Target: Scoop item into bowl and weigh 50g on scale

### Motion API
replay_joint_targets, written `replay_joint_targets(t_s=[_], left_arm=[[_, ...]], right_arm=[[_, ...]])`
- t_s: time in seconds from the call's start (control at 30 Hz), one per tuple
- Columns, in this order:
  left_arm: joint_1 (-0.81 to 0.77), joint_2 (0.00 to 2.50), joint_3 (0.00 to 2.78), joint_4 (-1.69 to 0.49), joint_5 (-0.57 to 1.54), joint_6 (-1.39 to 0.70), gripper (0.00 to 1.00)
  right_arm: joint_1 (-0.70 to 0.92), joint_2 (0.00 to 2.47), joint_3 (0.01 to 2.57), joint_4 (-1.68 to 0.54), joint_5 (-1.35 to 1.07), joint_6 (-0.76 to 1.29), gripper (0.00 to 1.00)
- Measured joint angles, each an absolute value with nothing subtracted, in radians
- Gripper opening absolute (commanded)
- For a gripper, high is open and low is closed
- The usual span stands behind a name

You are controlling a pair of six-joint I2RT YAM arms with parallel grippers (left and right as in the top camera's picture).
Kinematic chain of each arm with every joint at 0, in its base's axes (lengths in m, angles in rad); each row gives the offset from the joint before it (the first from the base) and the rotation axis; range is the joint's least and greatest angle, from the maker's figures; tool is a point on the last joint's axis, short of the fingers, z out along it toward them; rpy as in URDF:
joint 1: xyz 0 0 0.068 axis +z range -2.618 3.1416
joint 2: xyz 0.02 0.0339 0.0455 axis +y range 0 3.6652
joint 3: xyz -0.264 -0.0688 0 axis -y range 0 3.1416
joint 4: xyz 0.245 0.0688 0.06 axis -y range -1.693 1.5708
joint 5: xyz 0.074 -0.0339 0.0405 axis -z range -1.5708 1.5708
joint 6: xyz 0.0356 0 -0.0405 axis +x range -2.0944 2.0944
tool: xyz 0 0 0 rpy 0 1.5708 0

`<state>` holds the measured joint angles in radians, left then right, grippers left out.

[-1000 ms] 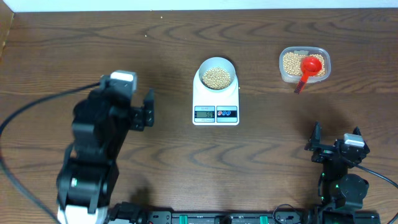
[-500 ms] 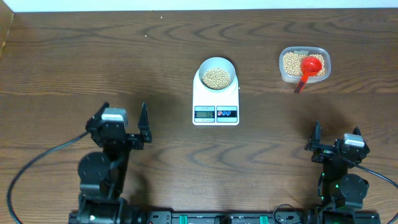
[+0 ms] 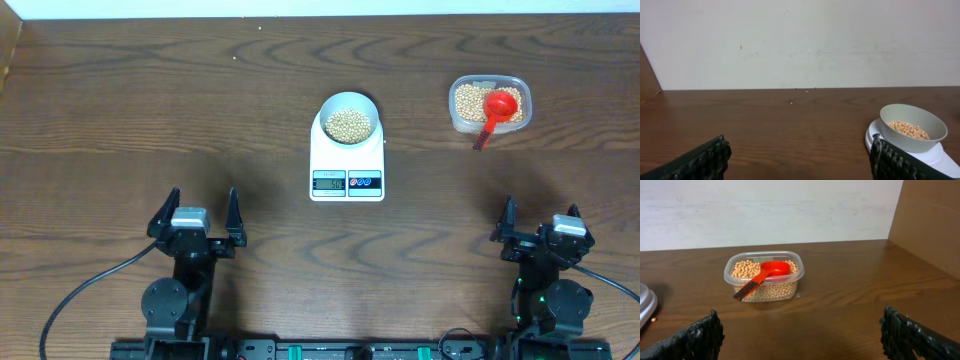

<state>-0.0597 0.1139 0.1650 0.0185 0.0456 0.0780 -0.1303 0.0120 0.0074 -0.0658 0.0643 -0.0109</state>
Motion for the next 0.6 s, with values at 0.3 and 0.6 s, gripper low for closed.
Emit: replay_joint_targets(t_s=[0.3, 0.6], left_arm=[[-0.054, 0.015, 0.069, 0.019, 0.046, 0.078, 0.91], [-0.054, 0.011, 0.015, 0.017, 0.046, 0.078, 0.91]], right_arm=[[-0.130, 0.012, 0.007, -0.066, 0.064, -0.011, 0.99], [-0.130, 0.012, 0.007, -0.066, 0.064, -0.011, 0.99]])
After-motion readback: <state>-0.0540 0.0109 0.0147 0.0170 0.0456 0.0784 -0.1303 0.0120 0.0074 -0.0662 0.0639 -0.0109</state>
